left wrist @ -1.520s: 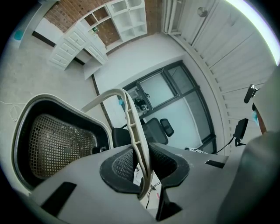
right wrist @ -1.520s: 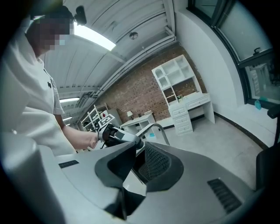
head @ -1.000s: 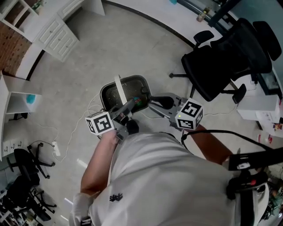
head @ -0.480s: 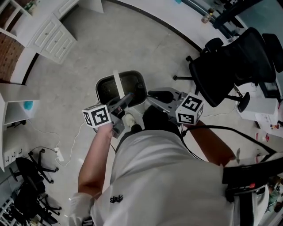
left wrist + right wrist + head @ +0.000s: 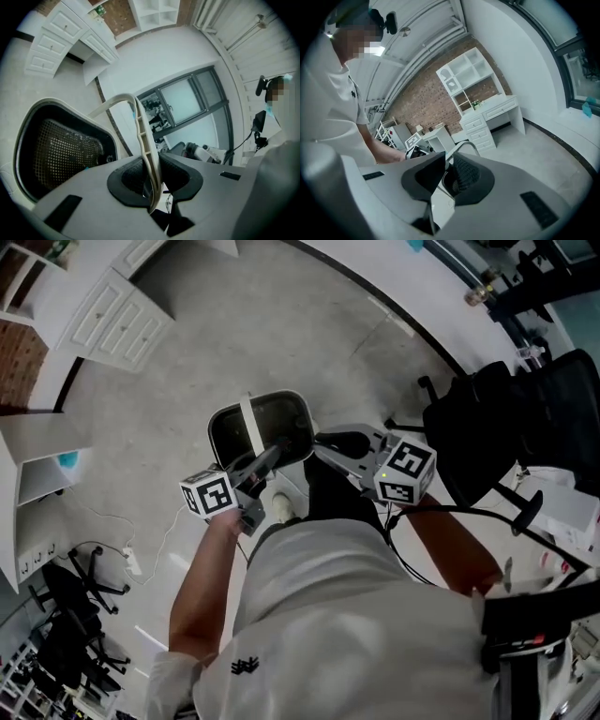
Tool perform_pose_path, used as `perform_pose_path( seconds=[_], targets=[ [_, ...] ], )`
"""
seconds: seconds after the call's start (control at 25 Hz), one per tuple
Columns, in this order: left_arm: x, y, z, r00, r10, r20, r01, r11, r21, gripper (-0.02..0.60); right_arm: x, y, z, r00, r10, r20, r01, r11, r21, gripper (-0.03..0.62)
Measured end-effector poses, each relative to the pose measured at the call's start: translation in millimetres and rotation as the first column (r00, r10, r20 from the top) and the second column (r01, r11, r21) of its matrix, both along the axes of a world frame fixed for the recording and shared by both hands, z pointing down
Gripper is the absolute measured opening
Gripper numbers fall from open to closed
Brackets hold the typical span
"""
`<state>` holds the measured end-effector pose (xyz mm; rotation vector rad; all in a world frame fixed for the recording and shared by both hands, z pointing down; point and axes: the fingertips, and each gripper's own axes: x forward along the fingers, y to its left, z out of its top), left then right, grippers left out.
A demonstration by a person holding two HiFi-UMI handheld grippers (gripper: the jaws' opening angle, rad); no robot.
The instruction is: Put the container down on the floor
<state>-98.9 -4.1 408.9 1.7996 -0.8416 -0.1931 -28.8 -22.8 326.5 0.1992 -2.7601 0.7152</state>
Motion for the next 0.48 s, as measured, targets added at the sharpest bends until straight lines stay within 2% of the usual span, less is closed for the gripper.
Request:
perform_pose_path(
  seconds=[0.24, 0.48],
  targets=[
    [1, -83, 34, 0.999, -0.044, -0.019, 0.044, 0.999, 0.0, 0.077, 15, -94, 22, 0.997, -0.073, 0.004, 0.073, 0.997, -0.036, 0.052],
    [4, -157, 86, 0.996, -0.061, -0.059, 0.06, 0.998, -0.024, 0.075, 25, -153, 68, 0.993, -0.114, -0.032, 0.11, 0.988, -0.104, 0.052]
  ],
)
